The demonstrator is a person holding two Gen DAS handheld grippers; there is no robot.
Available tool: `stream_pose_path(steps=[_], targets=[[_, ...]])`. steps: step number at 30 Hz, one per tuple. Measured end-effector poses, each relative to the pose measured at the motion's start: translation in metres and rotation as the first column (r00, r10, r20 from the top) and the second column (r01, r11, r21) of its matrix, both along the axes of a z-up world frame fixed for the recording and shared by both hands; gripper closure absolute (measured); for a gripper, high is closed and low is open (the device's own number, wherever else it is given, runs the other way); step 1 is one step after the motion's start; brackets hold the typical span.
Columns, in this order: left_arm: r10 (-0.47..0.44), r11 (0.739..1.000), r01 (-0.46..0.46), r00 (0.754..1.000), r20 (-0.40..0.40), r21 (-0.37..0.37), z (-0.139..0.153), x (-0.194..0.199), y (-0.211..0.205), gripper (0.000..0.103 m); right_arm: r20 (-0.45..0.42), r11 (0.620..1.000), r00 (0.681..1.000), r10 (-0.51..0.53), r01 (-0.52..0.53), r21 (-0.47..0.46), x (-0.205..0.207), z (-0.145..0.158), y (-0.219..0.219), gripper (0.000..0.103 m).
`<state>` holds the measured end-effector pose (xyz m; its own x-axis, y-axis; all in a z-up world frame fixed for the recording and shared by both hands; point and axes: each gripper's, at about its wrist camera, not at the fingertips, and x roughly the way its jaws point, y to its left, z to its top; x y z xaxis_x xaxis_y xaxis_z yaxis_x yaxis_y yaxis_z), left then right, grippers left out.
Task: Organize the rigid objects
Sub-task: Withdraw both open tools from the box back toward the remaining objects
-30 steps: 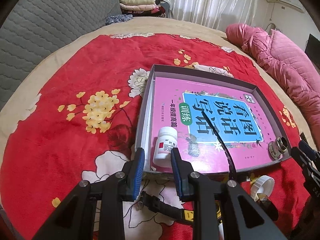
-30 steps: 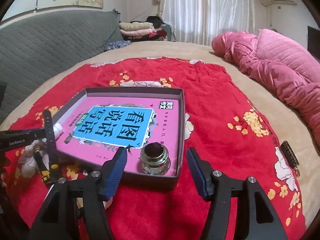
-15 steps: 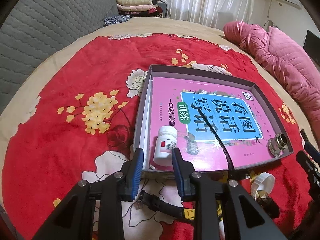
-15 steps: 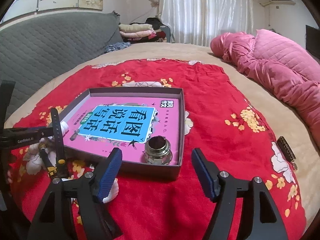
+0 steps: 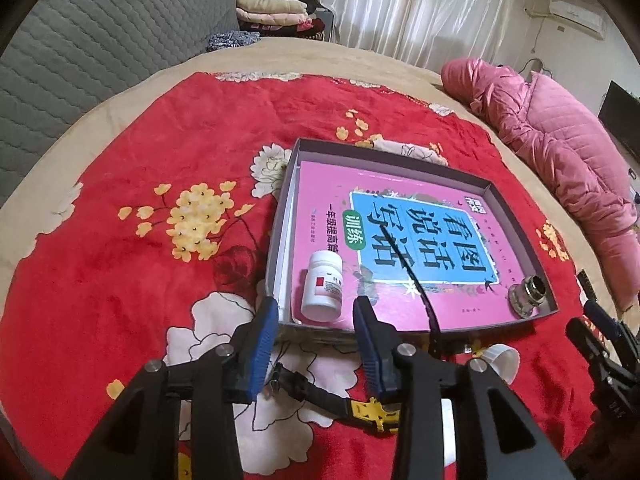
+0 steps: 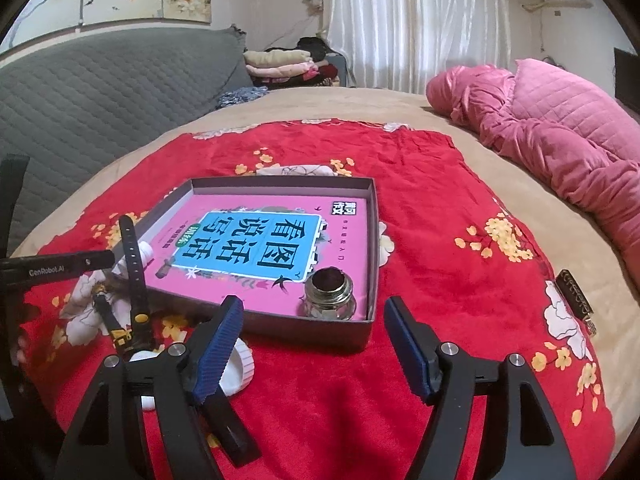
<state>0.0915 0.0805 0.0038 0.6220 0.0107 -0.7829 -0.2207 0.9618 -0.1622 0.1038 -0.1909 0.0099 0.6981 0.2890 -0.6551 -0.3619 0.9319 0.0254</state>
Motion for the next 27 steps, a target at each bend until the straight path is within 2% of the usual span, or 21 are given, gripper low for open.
stream_pose_path(steps=[22,27], targets=[[0.025,0.998,-0.020,0.996,0.087,-0.064,0.034,-0.024,0.012,0.062,-0.011,1.000,1.000,-0.001,0.001,0.031,-0.008,0.006,-0.007,0.029],[0.028,0.999,-0.023,0.994,0.102,-0.049,0.041,-0.030,0.014,0.062,-0.005,1.000,1.000,0.010,-0.009,0.029,-0.013,0.009,-0.006,0.028]])
